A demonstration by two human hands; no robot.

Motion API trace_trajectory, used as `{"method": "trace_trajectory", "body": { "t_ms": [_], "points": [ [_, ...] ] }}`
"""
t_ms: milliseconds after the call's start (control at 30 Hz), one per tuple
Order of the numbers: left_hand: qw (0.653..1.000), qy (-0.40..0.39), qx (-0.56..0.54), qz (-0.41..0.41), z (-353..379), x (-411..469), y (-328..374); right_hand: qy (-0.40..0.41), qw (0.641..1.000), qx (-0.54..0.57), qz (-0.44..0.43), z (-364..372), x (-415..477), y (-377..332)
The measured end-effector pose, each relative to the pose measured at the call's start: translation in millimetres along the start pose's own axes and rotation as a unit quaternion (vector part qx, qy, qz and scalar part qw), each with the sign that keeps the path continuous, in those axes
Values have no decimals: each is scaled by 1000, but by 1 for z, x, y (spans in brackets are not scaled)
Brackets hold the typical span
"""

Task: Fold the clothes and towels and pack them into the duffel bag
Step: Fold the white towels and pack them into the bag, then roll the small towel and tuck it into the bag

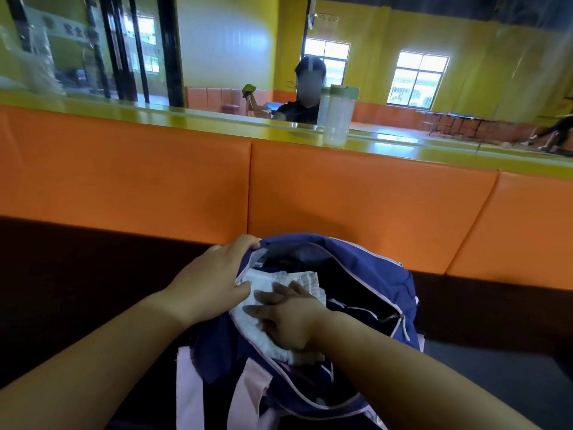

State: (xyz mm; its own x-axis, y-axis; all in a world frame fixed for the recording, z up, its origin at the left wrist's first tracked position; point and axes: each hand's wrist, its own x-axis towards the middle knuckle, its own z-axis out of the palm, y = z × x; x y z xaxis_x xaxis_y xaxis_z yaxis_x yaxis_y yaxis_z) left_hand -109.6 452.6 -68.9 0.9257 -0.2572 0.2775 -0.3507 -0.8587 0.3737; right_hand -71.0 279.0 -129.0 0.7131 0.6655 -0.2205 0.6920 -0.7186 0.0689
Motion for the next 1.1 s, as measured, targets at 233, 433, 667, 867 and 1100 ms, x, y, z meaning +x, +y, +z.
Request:
{"method": "trace_trajectory", "body": {
  "t_ms": [233,433,667,867,1100],
  "points": [
    [991,88,68,75,3,7,22,86,995,35,-34,-29,-70,11],
    [979,42,92,175,20,18,81,152,986,40,47,-33,-164,48],
    [969,-30,79,233,75,42,164,94,972,5,214,-6,-277,120],
    [956,-82,25,281,145,72,237,31,926,38,375,31,-375,185],
    [948,-197,-22,250,232,102,309,-8,854,21,520,107,-457,257]
  ]
}}
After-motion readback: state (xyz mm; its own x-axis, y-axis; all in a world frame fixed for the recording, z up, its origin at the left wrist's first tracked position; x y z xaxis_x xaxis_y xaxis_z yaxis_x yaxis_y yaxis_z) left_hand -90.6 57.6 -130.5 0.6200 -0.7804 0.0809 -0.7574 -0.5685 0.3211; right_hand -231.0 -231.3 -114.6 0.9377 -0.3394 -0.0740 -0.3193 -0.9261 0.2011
